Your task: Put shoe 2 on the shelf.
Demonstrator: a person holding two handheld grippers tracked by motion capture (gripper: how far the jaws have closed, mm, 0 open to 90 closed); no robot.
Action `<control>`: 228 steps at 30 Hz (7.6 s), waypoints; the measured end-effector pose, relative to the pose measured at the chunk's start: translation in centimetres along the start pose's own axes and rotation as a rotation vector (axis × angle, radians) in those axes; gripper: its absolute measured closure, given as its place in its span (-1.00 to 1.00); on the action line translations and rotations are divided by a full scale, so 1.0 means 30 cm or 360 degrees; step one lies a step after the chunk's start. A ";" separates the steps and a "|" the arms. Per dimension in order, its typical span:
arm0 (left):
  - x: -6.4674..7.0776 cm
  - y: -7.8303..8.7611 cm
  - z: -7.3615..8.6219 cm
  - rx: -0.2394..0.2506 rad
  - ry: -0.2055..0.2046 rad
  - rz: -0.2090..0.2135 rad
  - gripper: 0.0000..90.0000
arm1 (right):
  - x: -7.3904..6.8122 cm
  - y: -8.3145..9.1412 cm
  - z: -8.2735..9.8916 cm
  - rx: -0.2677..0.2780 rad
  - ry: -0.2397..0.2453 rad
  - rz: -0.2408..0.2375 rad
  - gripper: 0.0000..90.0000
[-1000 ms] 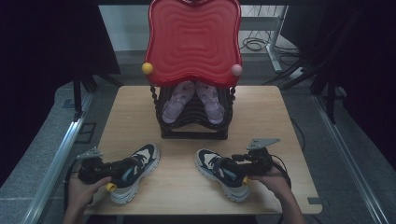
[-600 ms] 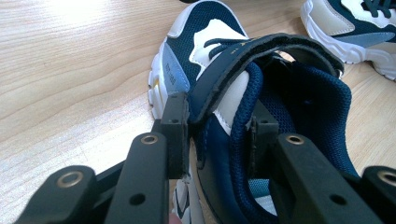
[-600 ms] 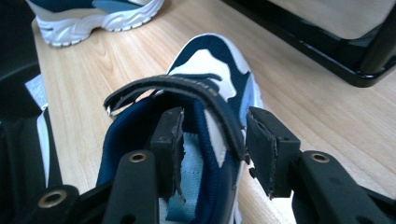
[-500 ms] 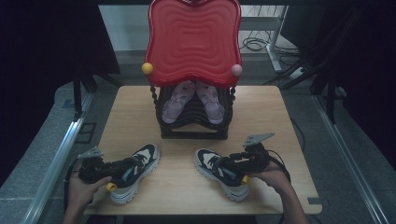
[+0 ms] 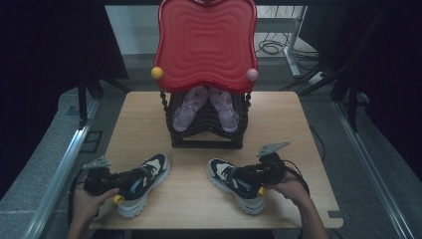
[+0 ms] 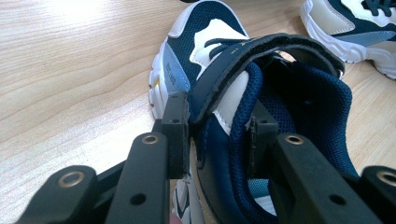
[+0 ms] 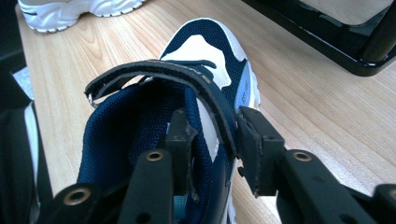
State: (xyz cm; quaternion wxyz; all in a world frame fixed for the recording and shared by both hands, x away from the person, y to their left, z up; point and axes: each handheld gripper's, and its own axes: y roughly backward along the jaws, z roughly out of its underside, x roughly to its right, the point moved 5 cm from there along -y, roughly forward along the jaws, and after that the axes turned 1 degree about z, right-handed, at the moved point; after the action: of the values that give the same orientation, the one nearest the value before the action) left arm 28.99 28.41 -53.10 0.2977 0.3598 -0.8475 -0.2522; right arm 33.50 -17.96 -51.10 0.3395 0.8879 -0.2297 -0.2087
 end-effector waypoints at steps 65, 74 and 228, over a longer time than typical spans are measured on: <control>-0.014 0.126 -0.085 0.0582 0.0181 -0.0032 0.59 | 0.095 0.309 0.165 0.0917 -0.0591 0.0440 0.65; -0.028 0.144 -0.142 0.0673 0.0210 0.0003 0.59 | 0.124 0.351 0.155 0.1057 -0.0663 0.0488 0.65; 0.268 0.296 -1.269 0.1125 0.0066 0.0086 0.59 | 0.057 0.659 -0.995 0.1457 -0.0401 0.0397 0.63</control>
State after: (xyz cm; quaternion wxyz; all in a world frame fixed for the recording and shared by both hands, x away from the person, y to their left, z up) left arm 46.50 19.63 -18.33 0.1784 0.4232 -0.8854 0.0720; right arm 45.35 -16.89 -17.30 -0.0938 0.8795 -0.4419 -0.1499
